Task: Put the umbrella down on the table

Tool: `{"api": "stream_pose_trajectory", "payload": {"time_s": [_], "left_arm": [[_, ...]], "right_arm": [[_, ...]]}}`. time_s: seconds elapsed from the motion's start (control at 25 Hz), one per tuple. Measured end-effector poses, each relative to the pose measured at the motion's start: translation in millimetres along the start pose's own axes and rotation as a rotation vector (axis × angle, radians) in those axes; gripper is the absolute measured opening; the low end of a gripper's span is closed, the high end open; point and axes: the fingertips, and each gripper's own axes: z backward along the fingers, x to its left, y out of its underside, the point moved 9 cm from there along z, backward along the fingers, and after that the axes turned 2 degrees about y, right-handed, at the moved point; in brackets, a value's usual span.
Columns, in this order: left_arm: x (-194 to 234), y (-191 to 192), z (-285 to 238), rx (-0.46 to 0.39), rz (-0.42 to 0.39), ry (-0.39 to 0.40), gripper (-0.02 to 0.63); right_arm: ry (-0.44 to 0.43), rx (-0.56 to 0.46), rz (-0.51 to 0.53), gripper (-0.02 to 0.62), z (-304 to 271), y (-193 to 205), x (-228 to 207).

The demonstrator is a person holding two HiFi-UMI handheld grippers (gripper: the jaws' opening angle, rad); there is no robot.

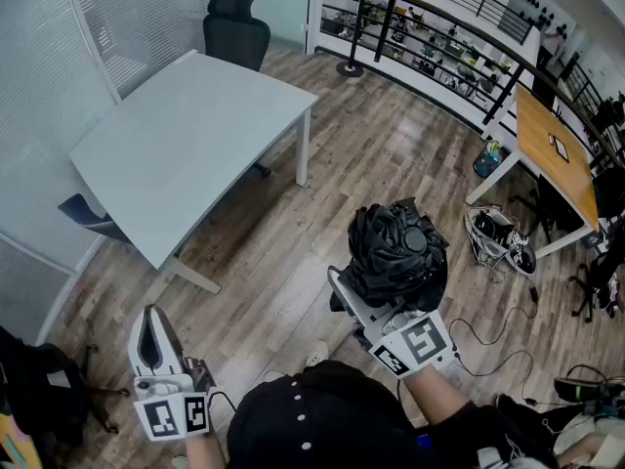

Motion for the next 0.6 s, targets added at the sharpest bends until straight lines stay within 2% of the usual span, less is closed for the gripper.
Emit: {"api": "stream_pose_trajectory", "payload": {"time_s": [0.2,0.6], "left_arm": [[-5.1,1.4,-6.0,-0.007,0.004,0.023,0.014],[-18.6,5.5,-22.2,0.005,-0.003,0.019,0.014]], "right_arm": [[0.014,-0.002,0.003,0.25,1.2,0.3,-4.4],[0.002,0.006,-0.003,0.249,-4.1,4.6,-22.7]]}}
